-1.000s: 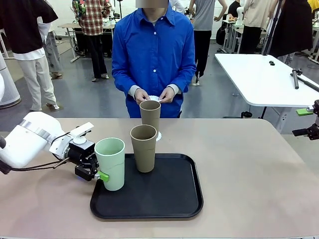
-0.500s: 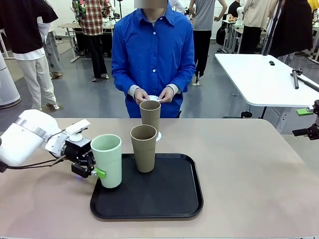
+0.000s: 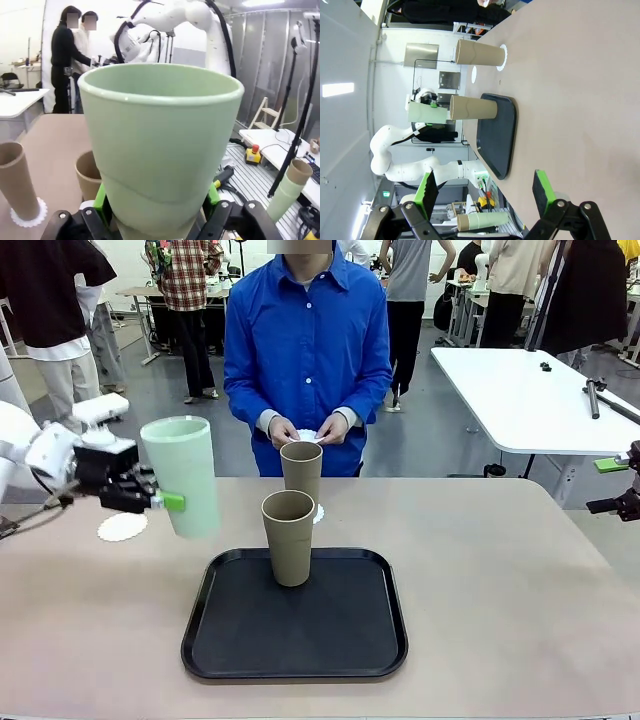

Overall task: Place coasters on the table and set cups on them.
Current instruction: Take one Reusable plastic cup from the Flat Tray and place it on a coaster set by the human.

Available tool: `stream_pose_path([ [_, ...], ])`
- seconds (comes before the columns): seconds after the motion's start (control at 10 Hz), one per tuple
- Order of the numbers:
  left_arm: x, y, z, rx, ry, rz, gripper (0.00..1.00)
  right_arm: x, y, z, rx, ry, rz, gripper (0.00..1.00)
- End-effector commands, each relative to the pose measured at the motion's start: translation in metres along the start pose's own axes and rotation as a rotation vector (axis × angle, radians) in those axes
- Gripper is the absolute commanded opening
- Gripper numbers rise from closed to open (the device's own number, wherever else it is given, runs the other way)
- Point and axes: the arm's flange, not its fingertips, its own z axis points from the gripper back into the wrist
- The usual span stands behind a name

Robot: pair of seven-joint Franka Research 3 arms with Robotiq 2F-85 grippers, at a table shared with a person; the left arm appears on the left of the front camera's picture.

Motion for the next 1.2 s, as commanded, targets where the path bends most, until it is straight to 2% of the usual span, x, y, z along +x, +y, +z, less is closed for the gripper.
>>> stream_pose_path([
  [0.0, 0.030, -0.014, -0.005, 0.066, 0.044, 0.041, 0.00, 0.000, -0.001, 0.000, -0.006, -0.003, -0.001, 1.00],
  [0.2, 0.048, -0.021, -0.001, 0.082, 0.063, 0.002, 0.00, 0.000, -0.001, 0.000, -0.006, -0.003, -0.001, 1.00],
  [0.3, 0.046, -0.027, -0.003, 0.069, 0.075, -0.019, 0.00, 0.000, -0.001, 0.000, -0.006, -0.003, -0.001, 1.00],
  [0.5, 0.050, -0.016, 0.003, 0.059, 0.053, 0.002, 0.00, 0.000, -0.001, 0.000, -0.006, -0.003, -0.001, 1.00],
  [0.6, 0.054, -0.019, 0.001, 0.061, 0.061, -0.009, 0.85, 0.000, -0.001, 0.000, -0.006, -0.003, -0.001, 1.00],
  [0.9, 0.027, 0.017, 0.078, 0.111, 0.039, -0.044, 0.85, 0.000, -0.001, 0.000, -0.006, -0.003, -0.001, 1.00],
  [1.1, 0.011, 0.029, 0.140, 0.212, 0.005, -0.033, 0.85, 0.000, -0.001, 0.000, -0.006, -0.003, -0.001, 1.00],
])
